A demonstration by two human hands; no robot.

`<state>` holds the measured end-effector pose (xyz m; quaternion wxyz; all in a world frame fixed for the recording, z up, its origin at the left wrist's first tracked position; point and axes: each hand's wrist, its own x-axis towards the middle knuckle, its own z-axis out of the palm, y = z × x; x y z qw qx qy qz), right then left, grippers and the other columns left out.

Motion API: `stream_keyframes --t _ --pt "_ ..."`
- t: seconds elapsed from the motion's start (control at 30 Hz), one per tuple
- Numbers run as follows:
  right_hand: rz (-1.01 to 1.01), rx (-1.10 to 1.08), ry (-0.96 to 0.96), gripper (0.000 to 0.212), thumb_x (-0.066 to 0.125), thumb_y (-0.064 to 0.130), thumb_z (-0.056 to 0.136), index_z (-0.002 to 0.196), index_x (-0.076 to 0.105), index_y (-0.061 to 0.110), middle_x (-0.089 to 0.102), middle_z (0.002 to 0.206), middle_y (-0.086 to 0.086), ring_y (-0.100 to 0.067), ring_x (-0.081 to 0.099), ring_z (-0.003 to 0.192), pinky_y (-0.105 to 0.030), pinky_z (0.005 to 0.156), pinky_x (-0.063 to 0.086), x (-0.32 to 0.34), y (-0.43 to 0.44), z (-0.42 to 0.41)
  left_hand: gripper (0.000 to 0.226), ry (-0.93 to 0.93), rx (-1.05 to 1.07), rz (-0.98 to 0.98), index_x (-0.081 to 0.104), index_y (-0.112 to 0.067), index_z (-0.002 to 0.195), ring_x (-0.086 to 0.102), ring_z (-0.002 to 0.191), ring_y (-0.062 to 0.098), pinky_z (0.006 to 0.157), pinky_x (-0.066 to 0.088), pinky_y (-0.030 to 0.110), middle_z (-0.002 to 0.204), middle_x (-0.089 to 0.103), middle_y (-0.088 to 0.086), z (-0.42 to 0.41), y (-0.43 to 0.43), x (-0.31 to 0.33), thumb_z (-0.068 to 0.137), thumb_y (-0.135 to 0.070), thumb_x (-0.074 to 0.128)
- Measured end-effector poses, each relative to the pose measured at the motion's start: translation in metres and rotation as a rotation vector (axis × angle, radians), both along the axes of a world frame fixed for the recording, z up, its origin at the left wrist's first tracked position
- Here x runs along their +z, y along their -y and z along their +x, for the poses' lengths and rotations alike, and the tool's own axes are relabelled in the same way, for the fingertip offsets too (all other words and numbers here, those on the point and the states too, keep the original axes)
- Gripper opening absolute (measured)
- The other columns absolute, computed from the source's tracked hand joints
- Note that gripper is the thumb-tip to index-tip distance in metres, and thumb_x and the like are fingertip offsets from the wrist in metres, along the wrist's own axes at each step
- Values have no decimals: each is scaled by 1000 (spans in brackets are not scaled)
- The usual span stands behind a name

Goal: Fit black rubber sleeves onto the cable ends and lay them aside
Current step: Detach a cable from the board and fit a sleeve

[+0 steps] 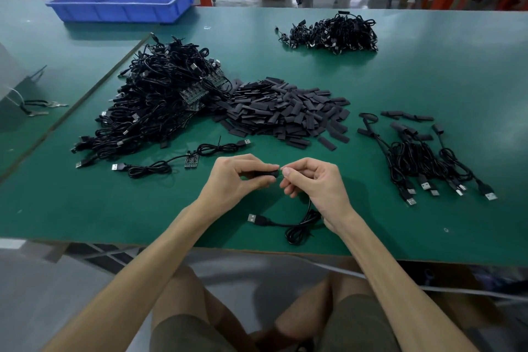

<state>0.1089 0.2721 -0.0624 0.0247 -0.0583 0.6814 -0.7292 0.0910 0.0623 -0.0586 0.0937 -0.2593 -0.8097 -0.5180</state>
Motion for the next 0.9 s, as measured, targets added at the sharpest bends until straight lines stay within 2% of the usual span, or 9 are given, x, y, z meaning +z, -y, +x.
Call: stream_keyframes --t 0.3,0.43,0.57,0.73,0.83,0.9 --pt "-9 16 4 8 72 8 96 93 75 1 76 76 -16 -20 70 63 -25 59 56 -1 1 0 24 1 15 -7 80 -13 107 74 81 14 76 56 20 93 76 -5 1 -1 -1 83 -13 82" --pt "11 28 -7 11 71 11 97 95 75 2 77 79 -15 -22 72 67 -25 62 57 -1 2 0 17 69 12 6 80 -11 104 73 69 17 71 57 23 80 75 -3 1 0 -1 88 -15 79" --pt "39 37 -39 8 73 18 96 95 74 10 78 85 -12 -24 75 77 -26 68 58 0 3 2 13 234 -6 87 79 -8 97 70 58 21 60 56 27 73 75 5 -2 2 2 95 -19 71" --pt "30 13 -48 4 72 12 96 99 73 11 79 85 -11 -22 75 75 -24 66 57 -1 4 1 25 395 -66 140 76 -2 98 65 53 22 50 52 25 76 73 9 -4 2 5 99 -25 64" --pt "29 -9 -39 3 73 10 95 98 74 9 79 84 -11 -20 74 73 -22 65 56 -1 4 2 34 402 -58 59 76 -15 88 59 46 23 45 44 20 68 71 6 -4 2 8 103 -38 56" --pt "21 -19 -28 4 74 10 95 96 75 6 78 83 -12 -19 73 70 -23 62 56 -1 3 2 38 398 -66 -4 75 -28 77 52 41 12 42 38 16 59 67 -2 -4 1 9 105 -42 53"
